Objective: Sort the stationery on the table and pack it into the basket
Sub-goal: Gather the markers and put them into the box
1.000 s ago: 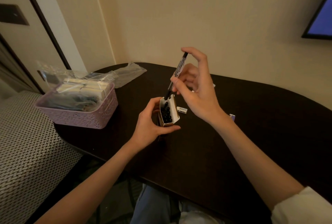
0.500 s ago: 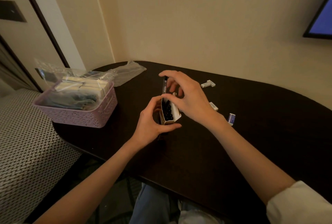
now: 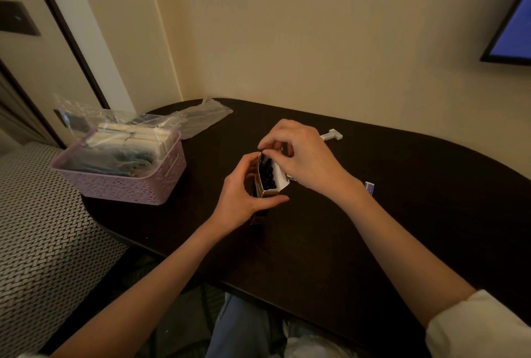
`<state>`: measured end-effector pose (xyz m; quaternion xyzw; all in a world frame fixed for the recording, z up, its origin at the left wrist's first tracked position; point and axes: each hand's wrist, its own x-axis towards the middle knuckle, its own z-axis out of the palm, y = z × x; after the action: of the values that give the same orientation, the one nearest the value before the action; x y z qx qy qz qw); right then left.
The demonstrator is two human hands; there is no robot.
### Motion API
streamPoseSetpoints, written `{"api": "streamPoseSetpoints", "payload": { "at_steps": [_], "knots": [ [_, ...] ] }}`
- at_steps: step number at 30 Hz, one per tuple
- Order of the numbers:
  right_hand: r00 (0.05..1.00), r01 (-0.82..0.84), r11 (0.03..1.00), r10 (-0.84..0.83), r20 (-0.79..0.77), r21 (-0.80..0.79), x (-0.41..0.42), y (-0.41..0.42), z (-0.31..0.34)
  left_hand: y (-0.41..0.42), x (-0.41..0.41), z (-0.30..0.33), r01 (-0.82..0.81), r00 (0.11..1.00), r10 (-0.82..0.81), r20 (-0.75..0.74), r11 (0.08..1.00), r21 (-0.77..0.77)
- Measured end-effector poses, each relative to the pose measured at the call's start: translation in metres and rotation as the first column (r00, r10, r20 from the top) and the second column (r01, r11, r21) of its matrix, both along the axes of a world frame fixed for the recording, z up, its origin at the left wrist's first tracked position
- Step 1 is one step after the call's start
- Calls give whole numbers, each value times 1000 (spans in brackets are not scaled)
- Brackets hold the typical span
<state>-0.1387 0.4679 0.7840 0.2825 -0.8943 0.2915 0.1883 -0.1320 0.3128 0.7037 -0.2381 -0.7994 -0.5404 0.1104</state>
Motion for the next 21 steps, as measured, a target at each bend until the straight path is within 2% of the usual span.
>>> {"api": "streamPoseSetpoints", "payload": {
  "at_steps": [6, 12, 17, 21],
  "knots": [
    [995, 86, 983, -78, -54, 159, 2, 2, 2, 0, 0, 0, -4, 1000, 4, -5, 1000, -11],
    [995, 93, 970, -82, -58, 223, 2, 1, 6, 2, -1, 0, -5, 1000, 5, -5, 1000, -9],
    [987, 125, 963, -97, -125, 240, 1, 0, 1, 3, -3, -1, -12, 1000, 12, 0, 1000, -14],
    [991, 130, 964, -120, -59, 231, -2, 1, 1, 6, -5, 1, -19, 1000, 19, 0, 1000, -8]
  ]
}}
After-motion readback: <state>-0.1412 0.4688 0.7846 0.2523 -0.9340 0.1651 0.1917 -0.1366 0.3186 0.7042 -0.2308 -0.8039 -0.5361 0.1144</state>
